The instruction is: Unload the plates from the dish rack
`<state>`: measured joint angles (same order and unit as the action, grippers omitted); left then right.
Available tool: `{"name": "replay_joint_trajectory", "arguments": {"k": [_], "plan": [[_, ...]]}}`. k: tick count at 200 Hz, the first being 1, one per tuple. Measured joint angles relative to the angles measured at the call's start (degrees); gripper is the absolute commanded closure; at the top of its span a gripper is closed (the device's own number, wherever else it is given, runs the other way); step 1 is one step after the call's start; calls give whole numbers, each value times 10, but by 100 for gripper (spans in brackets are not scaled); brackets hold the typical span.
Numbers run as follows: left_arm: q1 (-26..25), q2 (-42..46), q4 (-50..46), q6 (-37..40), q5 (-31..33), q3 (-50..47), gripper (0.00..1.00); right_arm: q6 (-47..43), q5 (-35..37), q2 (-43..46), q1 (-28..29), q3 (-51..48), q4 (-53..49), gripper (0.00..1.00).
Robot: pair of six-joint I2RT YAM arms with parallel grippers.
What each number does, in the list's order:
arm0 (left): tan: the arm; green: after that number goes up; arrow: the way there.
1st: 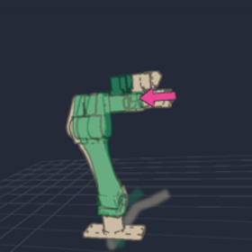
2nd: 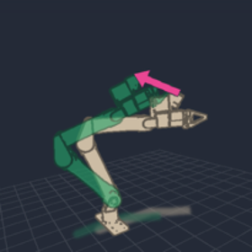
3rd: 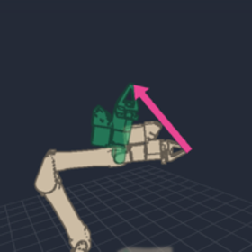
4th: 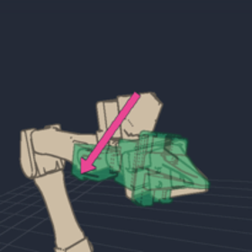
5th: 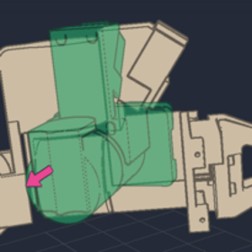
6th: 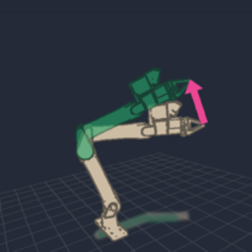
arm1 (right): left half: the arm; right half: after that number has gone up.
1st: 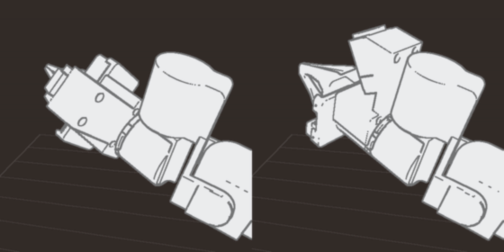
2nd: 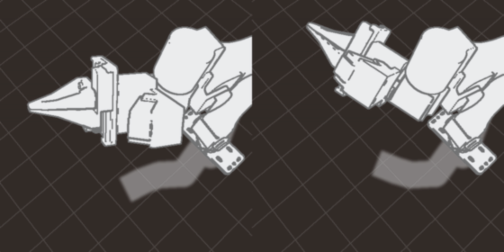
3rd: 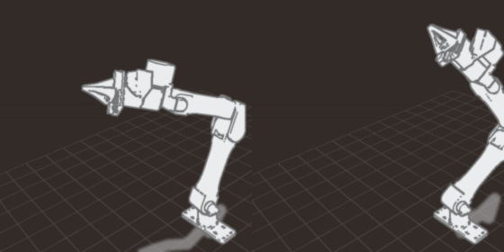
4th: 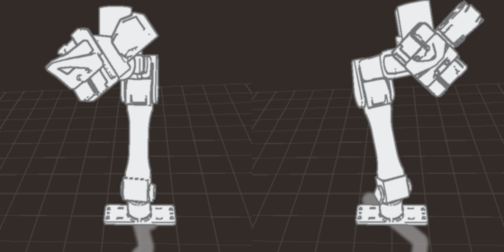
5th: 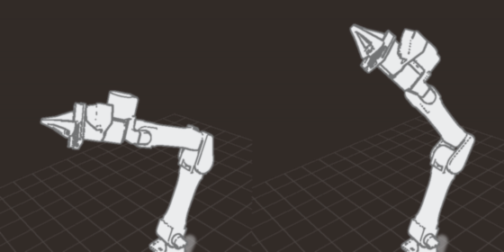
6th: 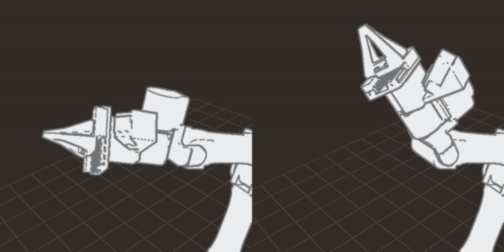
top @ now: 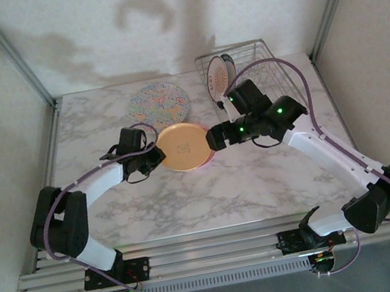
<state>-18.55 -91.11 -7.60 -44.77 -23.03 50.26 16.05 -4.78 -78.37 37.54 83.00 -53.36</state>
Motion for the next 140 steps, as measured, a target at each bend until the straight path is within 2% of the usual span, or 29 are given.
{"name": "replay_joint_trajectory", "arguments": {"k": [39,140], "plan": [[-3,-47,-1,3,15,34,100,2,3,-8,0,0,11,7],[-35,-97,-38,28,62,110,100,11,7,-11,0,0,18,7]]}}
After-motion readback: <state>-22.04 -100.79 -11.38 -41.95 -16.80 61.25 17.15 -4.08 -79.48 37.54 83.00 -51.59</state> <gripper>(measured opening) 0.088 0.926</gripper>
